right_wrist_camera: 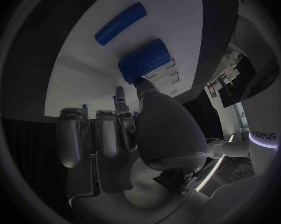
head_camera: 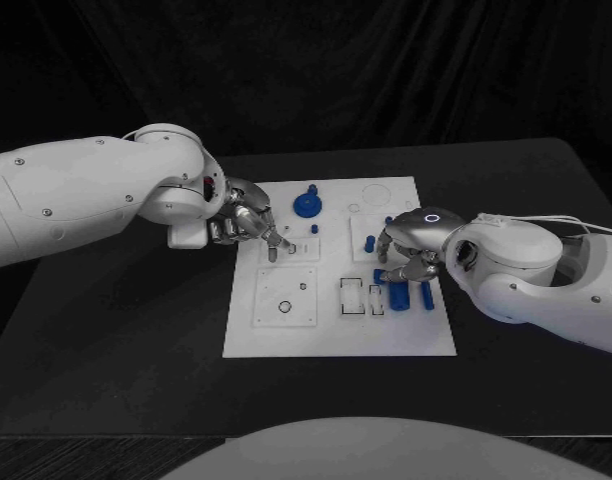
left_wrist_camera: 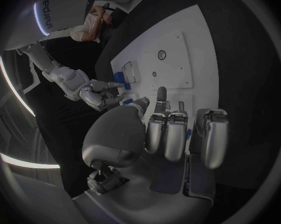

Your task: Assemble the parts on the task board

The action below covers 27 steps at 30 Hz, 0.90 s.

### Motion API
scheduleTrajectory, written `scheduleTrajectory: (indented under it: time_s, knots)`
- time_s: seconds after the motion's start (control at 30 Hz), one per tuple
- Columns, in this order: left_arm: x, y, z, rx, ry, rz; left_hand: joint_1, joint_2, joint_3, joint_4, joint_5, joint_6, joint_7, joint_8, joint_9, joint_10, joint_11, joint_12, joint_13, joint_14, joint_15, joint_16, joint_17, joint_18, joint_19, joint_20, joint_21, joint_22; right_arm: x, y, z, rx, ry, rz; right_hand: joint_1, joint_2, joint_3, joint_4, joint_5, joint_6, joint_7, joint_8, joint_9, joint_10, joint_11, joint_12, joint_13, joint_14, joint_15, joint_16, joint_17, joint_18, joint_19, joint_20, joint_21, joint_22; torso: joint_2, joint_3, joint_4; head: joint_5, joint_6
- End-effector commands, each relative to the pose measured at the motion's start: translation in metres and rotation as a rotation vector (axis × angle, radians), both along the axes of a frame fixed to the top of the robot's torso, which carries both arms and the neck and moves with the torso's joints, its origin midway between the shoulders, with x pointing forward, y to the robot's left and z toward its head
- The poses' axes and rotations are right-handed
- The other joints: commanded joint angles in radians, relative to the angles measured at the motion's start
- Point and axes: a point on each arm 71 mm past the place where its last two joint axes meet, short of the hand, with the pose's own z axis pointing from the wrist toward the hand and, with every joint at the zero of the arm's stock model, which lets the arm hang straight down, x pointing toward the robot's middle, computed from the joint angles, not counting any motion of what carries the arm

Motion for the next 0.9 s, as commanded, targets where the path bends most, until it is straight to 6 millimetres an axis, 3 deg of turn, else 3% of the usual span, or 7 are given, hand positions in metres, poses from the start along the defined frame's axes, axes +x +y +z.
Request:
scheduleTrajectory:
  time_s: [0.03,0.9]
  knots:
    - [-0.0010,-0.0021,-0.0007,-0.016,0.011,-0.014,0.008,-0.001,0.004,-0.003,0.003,-0.005,0.004,-0.006,-0.001,0.104,0.007,0.003,0.263,0.106,0.009,0.003,0.263,0.010,0.038,0.006,-0.006,0.199,0.0000,-0.0012,-0.0021,-0.023,0.005,-0.015,-0.002,0.004,-0.003,0.000,-0.015,0.008,0.002,-0.008,-0.002,0.106,0.006,0.005,0.263,0.085,0.007,-0.002,0.178,0.010,0.071,0.009,-0.006,0.239,0.001,0.0003,-0.0005,-0.002,0.000]
    - [-0.0009,-0.0024,-0.0021,-0.017,0.015,-0.015,0.007,0.006,0.007,0.000,0.005,-0.004,0.005,-0.010,-0.004,0.104,0.007,0.003,0.263,0.106,0.010,0.003,0.263,0.010,0.038,0.007,-0.006,0.200,-0.0010,0.0009,-0.0077,-0.059,0.038,-0.005,0.009,-0.006,-0.013,-0.006,-0.060,-0.009,0.004,-0.028,-0.008,0.106,0.005,0.005,0.263,0.085,0.006,-0.003,0.176,0.011,0.069,0.009,-0.011,0.238,0.000,0.0003,0.0001,0.000,0.000]
